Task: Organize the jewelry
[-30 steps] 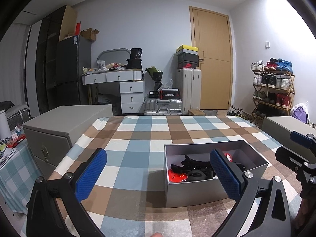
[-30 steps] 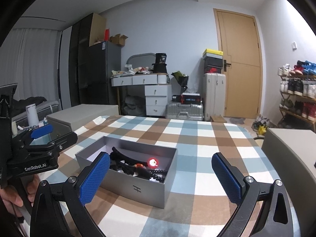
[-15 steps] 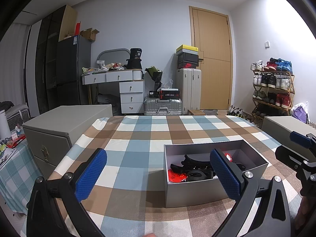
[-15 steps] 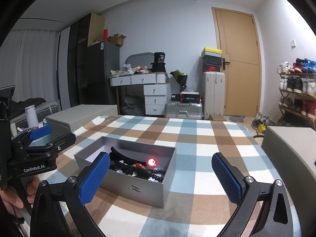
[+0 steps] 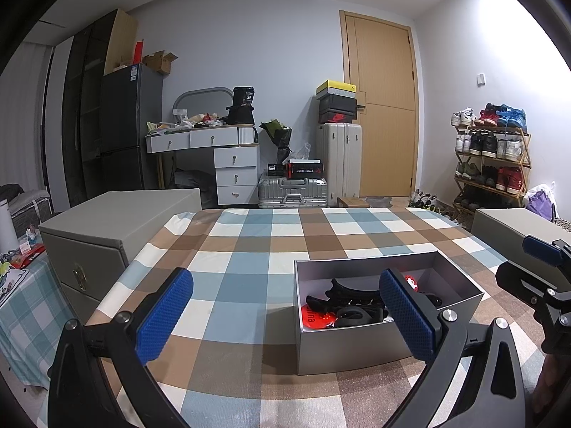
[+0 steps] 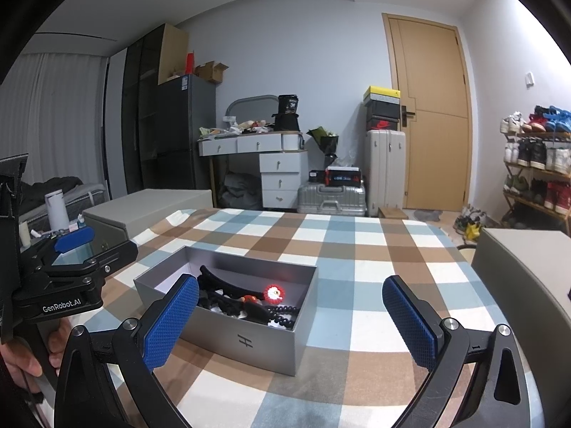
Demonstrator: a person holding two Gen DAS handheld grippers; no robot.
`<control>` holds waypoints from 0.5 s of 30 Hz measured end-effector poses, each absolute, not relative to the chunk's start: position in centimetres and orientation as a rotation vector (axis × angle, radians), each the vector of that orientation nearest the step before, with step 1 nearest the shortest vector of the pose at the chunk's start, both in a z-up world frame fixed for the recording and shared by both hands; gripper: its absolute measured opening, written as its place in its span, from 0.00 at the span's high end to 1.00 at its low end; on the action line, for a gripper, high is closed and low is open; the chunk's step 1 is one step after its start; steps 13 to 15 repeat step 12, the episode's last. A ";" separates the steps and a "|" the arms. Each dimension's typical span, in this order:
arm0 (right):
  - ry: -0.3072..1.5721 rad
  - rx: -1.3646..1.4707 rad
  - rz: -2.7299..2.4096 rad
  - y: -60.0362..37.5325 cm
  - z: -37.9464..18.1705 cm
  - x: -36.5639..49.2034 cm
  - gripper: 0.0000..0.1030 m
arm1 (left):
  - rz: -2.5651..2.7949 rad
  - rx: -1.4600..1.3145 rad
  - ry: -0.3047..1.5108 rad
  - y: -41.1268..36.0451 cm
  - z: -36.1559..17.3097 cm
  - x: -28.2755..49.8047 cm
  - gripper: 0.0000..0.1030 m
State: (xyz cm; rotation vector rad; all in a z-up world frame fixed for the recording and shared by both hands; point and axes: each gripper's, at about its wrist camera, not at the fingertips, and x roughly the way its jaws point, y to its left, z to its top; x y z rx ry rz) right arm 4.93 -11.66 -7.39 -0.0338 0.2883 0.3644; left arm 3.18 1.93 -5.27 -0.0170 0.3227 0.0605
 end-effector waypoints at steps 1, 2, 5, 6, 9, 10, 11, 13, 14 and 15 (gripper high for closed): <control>0.288 -0.033 0.364 -11.6 -7.4 4.9 0.00 | 0.060 -0.017 0.323 1.9 -5.3 3.2 0.01; 0.289 -0.034 0.364 -11.7 -7.4 5.0 0.00 | 0.061 -0.017 0.323 1.9 -5.3 3.2 0.01; 0.290 -0.033 0.365 -11.7 -7.4 4.9 0.00 | 0.060 -0.016 0.324 1.9 -5.3 3.2 0.01; 0.290 -0.033 0.365 -11.7 -7.4 4.9 0.00 | 0.060 -0.014 0.325 1.9 -5.3 3.2 0.01; 0.290 -0.034 0.365 -11.7 -7.4 4.9 0.00 | 0.059 -0.007 0.327 1.7 -5.3 3.3 0.01; 0.290 -0.034 0.365 -11.7 -7.4 4.9 0.00 | 0.060 -0.009 0.326 1.7 -5.3 3.3 0.01; 0.290 -0.034 0.365 -11.7 -7.4 4.9 0.00 | 0.063 -0.014 0.324 1.8 -5.3 3.2 0.01; 0.290 -0.034 0.365 -11.7 -7.4 4.9 0.00 | 0.063 -0.020 0.321 1.9 -5.3 3.2 0.01; 0.290 -0.034 0.365 -11.7 -7.4 4.9 0.00 | 0.063 -0.020 0.321 1.9 -5.3 3.2 0.01; 0.290 -0.034 0.365 -11.7 -7.4 4.9 0.00 | 0.063 -0.020 0.321 1.9 -5.3 3.2 0.01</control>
